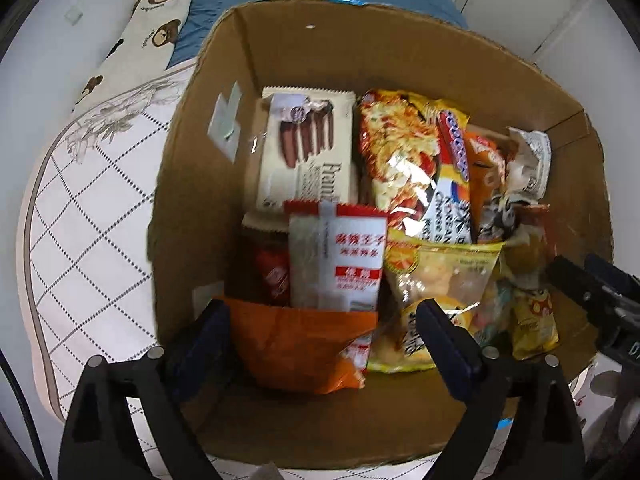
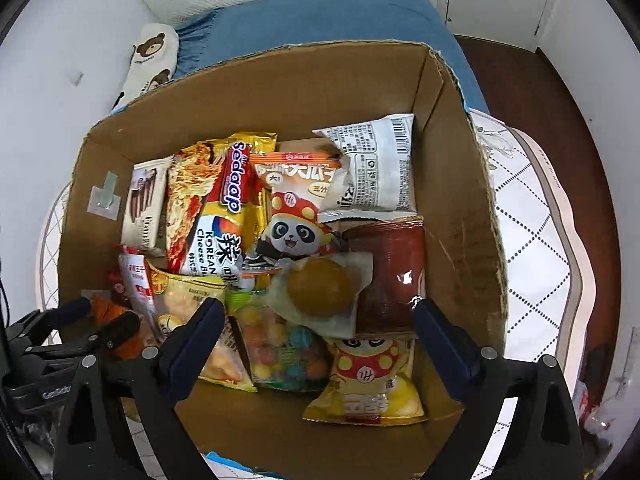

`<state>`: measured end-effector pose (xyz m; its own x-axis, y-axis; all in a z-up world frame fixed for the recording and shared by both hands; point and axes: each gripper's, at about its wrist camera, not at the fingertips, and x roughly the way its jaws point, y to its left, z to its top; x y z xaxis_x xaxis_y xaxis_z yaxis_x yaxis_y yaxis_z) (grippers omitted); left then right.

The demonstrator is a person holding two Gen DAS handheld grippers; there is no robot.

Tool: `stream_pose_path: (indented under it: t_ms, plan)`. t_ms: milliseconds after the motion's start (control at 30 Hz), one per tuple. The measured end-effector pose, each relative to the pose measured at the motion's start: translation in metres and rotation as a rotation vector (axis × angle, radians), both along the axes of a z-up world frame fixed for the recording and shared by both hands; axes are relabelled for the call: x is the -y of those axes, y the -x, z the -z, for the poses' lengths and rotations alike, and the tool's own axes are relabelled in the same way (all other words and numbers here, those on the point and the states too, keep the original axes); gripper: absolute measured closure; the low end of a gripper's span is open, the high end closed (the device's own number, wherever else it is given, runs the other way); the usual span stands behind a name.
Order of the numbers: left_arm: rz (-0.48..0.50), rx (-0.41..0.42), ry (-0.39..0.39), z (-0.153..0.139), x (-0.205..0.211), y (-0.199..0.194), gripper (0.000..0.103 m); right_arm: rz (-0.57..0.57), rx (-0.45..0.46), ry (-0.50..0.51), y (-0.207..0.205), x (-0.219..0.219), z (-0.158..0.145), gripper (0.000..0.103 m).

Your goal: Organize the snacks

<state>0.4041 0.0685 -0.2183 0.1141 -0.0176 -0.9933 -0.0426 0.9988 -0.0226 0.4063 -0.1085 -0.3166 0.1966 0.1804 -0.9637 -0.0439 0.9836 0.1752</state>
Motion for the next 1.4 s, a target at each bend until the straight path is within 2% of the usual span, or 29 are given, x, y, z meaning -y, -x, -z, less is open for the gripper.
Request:
stream_pose_path:
  t_ms: [267,600,900,1133,1400]
  plan:
    - [-0.003,0.026,0.022,-0.005,0.012,-0.005,0.006,0.019,-0.012,0.057,0.004,0.008,0.000,0.004]
    - [0.000,0.117,0.018,-0.048,0.026,0.009,0.006,0.017,0.072,0.058,0.028,0.015,-0.032,0.004]
    - [0.010,0.272,-0.006,-0.107,0.028,0.070,0.006,0.016,0.228,0.043,0.083,0.020,-0.093,0.004]
    - [0.019,0.392,-0.014,-0.155,0.034,0.122,0.006,0.023,0.350,0.026,0.142,0.032,-0.149,0.003]
    - [0.026,0.475,-0.012,-0.194,0.040,0.180,0.006,0.017,0.466,0.013,0.216,0.041,-0.207,0.002]
